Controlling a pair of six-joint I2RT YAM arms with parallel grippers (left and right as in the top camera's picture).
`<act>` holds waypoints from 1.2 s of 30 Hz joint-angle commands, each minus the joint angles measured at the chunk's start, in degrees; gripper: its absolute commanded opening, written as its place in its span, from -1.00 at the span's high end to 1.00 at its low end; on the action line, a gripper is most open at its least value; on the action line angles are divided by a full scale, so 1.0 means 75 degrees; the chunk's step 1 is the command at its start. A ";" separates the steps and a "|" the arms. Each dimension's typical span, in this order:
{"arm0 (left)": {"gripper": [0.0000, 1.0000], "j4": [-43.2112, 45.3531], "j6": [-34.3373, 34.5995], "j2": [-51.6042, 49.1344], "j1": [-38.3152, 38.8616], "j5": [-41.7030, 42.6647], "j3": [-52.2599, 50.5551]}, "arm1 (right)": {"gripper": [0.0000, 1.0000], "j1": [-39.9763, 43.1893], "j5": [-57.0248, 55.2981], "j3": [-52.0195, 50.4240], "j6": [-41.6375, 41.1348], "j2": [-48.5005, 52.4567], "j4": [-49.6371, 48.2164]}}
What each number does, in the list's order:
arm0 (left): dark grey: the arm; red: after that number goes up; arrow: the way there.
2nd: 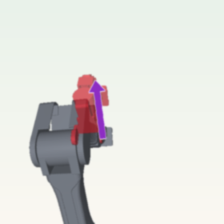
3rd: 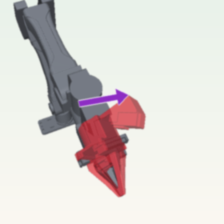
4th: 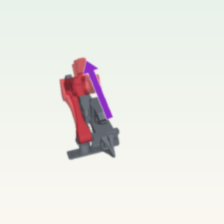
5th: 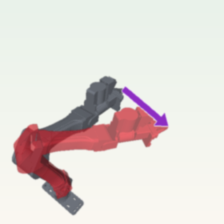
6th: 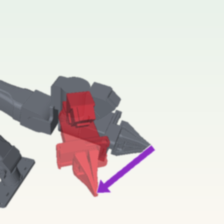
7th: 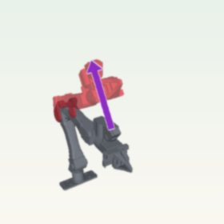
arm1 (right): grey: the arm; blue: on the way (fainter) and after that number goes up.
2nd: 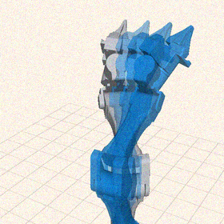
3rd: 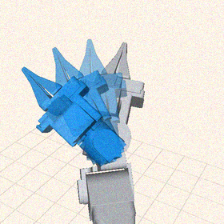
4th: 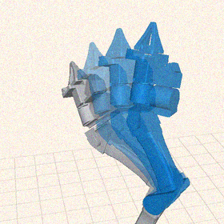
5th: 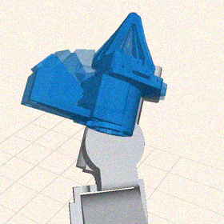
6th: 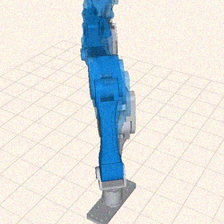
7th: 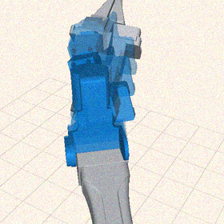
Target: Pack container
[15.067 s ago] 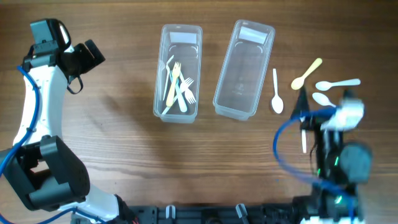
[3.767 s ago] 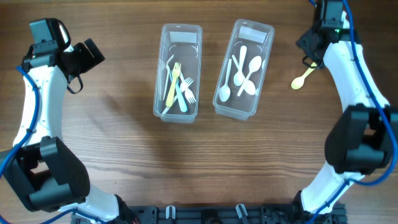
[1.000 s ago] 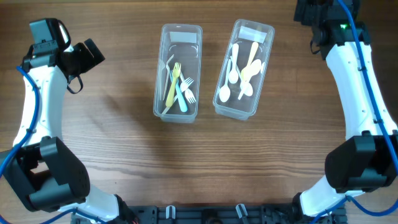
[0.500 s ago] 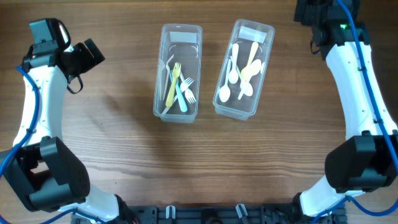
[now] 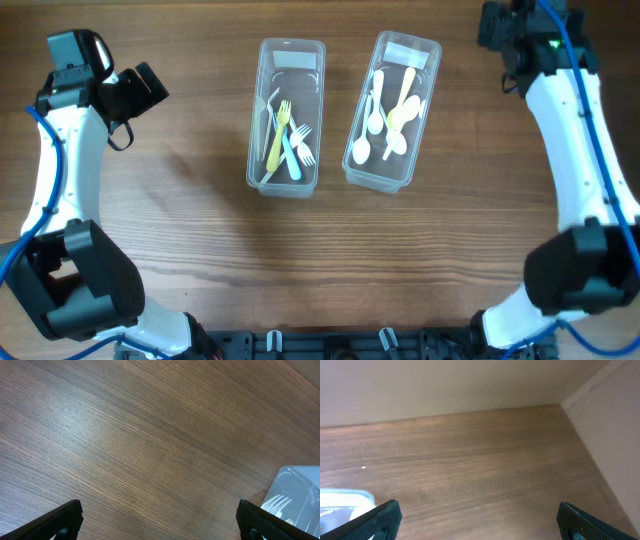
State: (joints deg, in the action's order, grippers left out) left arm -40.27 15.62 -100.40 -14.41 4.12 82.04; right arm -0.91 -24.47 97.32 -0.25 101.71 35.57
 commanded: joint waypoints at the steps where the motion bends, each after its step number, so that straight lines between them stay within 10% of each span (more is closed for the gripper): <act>1: -0.99 0.0017 0.0064 0.0143 -0.0044 -0.0020 0.0006 | -0.99 0.0023 0.0600 -0.0044 0.0006 -0.1851 -0.0052; 17: -0.99 0.0017 0.0064 0.0143 -0.0044 -0.0020 0.0006 | -0.99 0.0023 0.2081 -0.1740 -0.0029 -0.9078 0.2075; 25: -1.00 0.0017 0.0064 0.0143 -0.0044 -0.0020 0.0006 | -1.00 0.0026 0.2072 -0.5919 -0.0245 -1.1931 -0.0201; 36: -0.99 0.0017 0.0064 0.0143 -0.0044 -0.0020 0.0006 | -1.00 0.0023 0.2550 -1.0008 -0.0621 -1.2252 -0.4208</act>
State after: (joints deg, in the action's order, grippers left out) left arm -40.29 15.62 -100.40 -14.41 4.12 82.04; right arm -0.91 -8.88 26.24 -3.25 10.94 7.05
